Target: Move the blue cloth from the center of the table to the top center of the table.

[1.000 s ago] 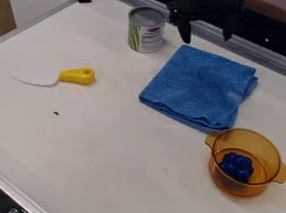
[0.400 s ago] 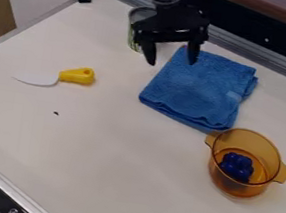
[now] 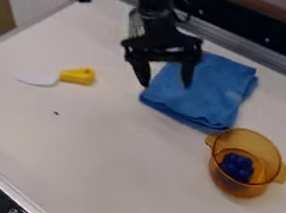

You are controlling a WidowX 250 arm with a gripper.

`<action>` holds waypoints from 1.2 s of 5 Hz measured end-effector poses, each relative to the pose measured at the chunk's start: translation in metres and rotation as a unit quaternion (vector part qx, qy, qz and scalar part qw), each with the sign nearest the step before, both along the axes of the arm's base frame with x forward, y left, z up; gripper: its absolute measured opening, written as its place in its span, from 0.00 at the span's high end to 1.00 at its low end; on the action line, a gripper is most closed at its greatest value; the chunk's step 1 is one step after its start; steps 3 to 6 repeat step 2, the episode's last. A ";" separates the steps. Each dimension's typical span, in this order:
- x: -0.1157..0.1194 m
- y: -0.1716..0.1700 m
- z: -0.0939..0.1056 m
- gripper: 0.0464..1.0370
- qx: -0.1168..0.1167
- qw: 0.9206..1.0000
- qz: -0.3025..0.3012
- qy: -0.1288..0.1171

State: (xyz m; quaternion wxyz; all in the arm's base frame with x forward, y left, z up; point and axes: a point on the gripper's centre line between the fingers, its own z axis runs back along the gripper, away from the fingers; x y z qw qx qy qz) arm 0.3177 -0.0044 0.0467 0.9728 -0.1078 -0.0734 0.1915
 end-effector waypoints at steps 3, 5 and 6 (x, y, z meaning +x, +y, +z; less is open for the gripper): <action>-0.062 -0.048 -0.008 0.04 0.031 0.997 -0.074 0.010; -0.062 -0.048 -0.008 0.04 0.031 0.997 -0.074 0.010; -0.062 -0.048 -0.008 0.04 0.031 0.997 -0.074 0.010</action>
